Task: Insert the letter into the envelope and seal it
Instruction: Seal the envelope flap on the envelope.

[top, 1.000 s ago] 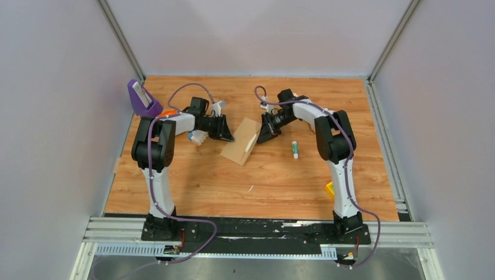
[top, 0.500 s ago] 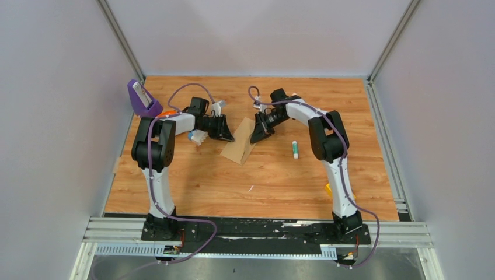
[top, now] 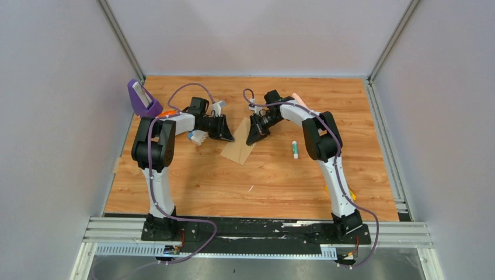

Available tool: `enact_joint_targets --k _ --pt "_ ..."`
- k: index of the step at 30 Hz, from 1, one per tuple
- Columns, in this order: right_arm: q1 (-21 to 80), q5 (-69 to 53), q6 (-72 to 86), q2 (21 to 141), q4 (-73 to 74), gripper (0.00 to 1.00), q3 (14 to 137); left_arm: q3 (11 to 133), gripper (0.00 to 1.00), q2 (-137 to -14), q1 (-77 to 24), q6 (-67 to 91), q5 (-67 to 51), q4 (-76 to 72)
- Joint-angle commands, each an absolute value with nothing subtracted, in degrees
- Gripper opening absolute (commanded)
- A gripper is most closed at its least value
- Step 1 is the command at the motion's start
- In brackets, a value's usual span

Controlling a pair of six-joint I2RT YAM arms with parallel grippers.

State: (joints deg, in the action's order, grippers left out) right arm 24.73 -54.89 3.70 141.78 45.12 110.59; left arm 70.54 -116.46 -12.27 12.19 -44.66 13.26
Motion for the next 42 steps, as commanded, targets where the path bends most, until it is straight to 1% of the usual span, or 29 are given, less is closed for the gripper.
enact_joint_targets --k 1,18,26,37,42 --pt "25.6 -53.2 5.1 143.2 44.1 0.09 114.0 69.7 0.34 -116.9 -12.7 11.6 -43.1 13.5" --pt "27.5 -43.4 6.4 145.7 44.3 0.09 114.5 69.7 0.34 -117.1 -12.8 11.8 -43.7 13.3" --pt "27.8 -46.9 7.5 147.7 44.2 0.09 116.1 69.7 0.33 -117.1 -13.0 11.8 -44.0 13.3" --pt "27.7 -45.0 8.5 149.3 44.3 0.09 118.1 69.7 0.33 -117.1 -13.1 11.8 -44.2 13.3" --pt "27.4 -47.5 9.1 150.6 44.3 0.09 118.2 69.7 0.33 -117.0 -13.1 11.7 -44.4 13.2"
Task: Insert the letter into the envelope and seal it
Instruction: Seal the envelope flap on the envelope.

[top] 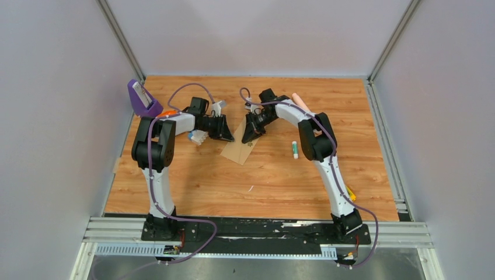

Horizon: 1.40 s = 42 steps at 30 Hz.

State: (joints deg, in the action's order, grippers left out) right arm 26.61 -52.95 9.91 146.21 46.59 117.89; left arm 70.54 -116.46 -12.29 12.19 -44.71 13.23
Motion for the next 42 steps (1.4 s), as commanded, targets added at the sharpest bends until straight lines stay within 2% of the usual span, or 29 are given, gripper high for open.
enact_joint_targets --k 1,13,15,17,20,22,33,42 --pt "27.4 -47.7 9.1 150.8 44.2 0.09 118.1 69.7 0.33 -117.0 -13.1 11.7 -44.3 13.2" --pt "25.1 -49.1 9.3 151.0 43.8 0.09 116.2 69.9 0.35 -116.5 -13.1 11.4 -44.8 13.2" --pt "25.1 -49.5 9.4 151.2 43.9 0.09 116.3 70.0 0.4 -116.0 -13.1 11.2 -45.7 13.2" --pt "25.1 -49.6 9.4 151.2 43.9 0.09 116.4 70.0 0.49 -115.0 -13.1 11.2 -46.7 13.0" --pt "25.1 -49.6 9.3 151.1 43.8 0.09 116.2 69.8 0.69 -112.8 -13.1 11.4 -49.2 11.9" --pt "25.1 -49.6 9.2 150.9 43.9 0.09 116.1 70.1 0.72 -111.6 -13.1 11.5 -51.1 11.5" --pt "25.1 -50.0 9.2 151.2 43.8 0.09 116.3 74.7 0.69 -107.8 -13.2 9.8 -58.6 13.5" --pt "25.1 -50.4 9.2 151.4 43.8 0.09 116.4 73.0 0.67 -105.5 -16.7 10.7 -60.9 8.7"
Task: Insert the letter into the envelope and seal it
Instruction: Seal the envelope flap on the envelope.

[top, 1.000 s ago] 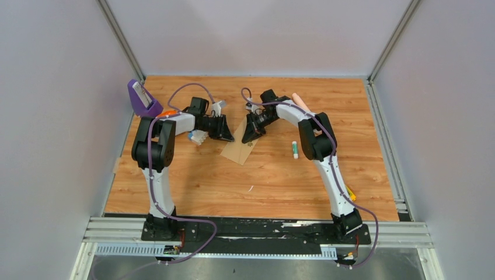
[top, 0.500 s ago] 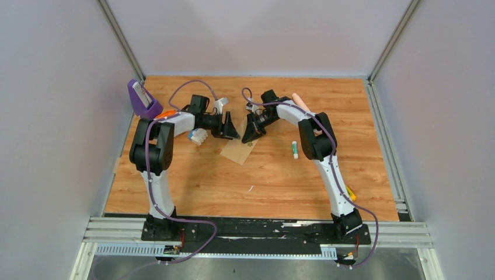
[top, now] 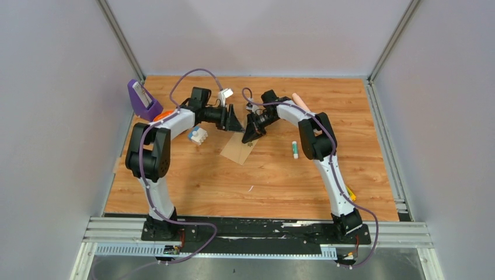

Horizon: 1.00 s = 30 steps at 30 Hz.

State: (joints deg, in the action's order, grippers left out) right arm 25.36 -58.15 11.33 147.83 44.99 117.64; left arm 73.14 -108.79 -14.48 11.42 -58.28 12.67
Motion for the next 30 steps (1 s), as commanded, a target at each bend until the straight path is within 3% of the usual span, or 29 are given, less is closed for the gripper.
enact_joint_targets --k 1,17,25,30 --pt "25.0 -50.4 9.1 151.4 43.8 0.09 116.3 72.1 0.67 -105.5 -17.1 11.1 -61.1 8.1" --pt "25.0 -50.8 9.4 151.7 43.7 0.09 116.7 66.3 0.6 -111.7 -20.7 17.6 -63.4 -4.1" --pt "24.9 -51.0 9.6 151.8 43.7 0.09 116.9 66.4 0.38 -113.6 -20.7 11.5 -62.1 3.5" --pt "24.9 -51.2 9.6 151.8 43.7 0.09 117.0 69.3 0.25 -113.8 -20.7 5.1 -53.4 11.7"
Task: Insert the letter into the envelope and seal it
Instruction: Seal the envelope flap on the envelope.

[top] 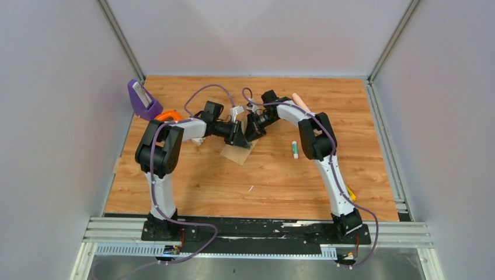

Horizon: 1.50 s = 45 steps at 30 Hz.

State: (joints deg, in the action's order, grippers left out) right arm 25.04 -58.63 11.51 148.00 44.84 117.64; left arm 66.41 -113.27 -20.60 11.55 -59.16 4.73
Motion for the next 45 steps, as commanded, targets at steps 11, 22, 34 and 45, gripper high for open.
enact_joint_targets --k 11,22,34,45 --pt "24.9 -51.2 9.6 151.8 43.8 0.09 117.0 71.6 0.06 -117.6 -20.9 4.0 -45.2 15.4" --pt "24.5 -50.1 9.8 151.7 43.7 0.09 117.3 72.0 0.0 -118.7 -20.9 3.3 -37.1 17.4" --pt "23.5 -49.3 10.2 150.6 43.7 0.09 117.6 72.2 0.0 -119.0 -20.9 3.2 -37.5 17.8" --pt "21.3 -48.4 9.9 148.3 43.7 0.09 116.0 72.3 0.0 -119.3 -20.9 3.3 -37.4 17.9"
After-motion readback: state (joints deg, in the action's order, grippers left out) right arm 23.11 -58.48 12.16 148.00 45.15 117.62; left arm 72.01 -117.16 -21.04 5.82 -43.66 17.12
